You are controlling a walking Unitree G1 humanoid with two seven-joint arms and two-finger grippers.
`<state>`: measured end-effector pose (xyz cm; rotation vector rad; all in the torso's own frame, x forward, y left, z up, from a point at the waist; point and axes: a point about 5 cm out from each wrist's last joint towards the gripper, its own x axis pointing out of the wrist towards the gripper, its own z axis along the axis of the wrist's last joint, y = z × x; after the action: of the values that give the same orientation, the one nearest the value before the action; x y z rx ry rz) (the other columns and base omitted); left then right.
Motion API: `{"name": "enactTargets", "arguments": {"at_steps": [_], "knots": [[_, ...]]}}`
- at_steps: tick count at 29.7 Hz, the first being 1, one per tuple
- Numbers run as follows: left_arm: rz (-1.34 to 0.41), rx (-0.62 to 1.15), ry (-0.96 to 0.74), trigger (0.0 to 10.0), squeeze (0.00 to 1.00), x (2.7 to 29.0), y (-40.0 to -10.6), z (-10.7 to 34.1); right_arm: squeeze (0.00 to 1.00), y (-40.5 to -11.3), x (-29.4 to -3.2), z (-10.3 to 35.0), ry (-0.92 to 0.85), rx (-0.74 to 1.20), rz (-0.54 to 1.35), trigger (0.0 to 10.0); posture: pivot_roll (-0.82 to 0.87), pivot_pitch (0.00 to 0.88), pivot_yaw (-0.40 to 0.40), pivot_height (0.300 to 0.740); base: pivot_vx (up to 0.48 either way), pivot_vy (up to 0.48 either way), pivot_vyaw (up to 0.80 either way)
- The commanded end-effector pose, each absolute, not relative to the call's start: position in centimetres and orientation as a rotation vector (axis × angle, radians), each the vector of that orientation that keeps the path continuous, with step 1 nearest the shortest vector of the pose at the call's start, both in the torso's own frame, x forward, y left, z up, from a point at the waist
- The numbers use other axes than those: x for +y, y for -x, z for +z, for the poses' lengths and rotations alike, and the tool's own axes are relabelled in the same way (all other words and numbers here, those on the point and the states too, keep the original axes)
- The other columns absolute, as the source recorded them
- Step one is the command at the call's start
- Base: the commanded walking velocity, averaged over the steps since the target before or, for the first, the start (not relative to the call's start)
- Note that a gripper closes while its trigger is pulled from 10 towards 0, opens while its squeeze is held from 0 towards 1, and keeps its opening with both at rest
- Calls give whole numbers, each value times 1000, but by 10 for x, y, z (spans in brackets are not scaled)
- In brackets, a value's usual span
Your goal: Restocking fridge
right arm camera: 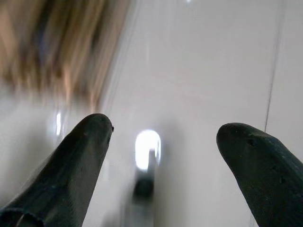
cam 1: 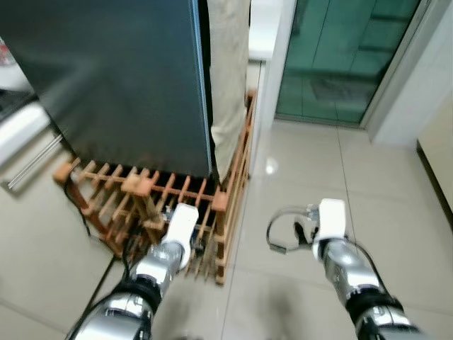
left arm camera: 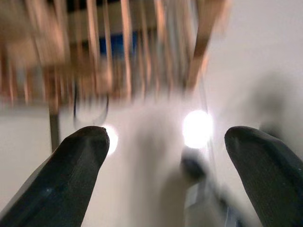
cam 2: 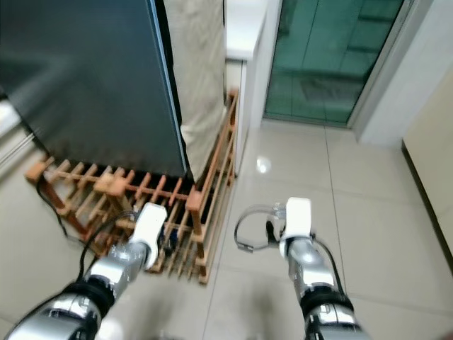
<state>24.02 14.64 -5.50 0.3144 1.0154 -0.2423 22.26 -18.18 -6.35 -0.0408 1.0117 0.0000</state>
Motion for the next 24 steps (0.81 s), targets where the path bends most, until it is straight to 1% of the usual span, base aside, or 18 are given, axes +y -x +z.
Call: {"name": "enactTargets", "arguments": {"at_steps": [1, 3, 4, 8, 24], "knots": [[-231, 1048, -349, 10000, 0, 152, -236, -58, 0, -221, -183, -65, 70, 1038, 15, 10000, -106, 0, 44, 740, 0, 0, 0], [-224, 1068, -346, 10000, 0, 153, -232, -60, 0, -218, -182, -67, 76, 1053, 35, 10000, -106, 0, 44, 740, 0, 0, 0], [-204, 1086, -308, 10000, 0, 153, -229, -63, 0, -216, -176, -69, 85, 1064, 70, 10000, -110, 0, 42, 740, 0, 0, 0], [-200, 1089, -250, 10000, 0, 140, -226, -66, 0, -212, -171, -72, 87, 1084, 92, 10000, -103, 0, 35, 740, 0, 0, 0], [-201, 1084, -245, 10000, 0, 138, -226, -65, 0, -212, -171, -72, 89, 1085, 93, 10000, -102, 0, 32, 740, 0, 0, 0]]}}
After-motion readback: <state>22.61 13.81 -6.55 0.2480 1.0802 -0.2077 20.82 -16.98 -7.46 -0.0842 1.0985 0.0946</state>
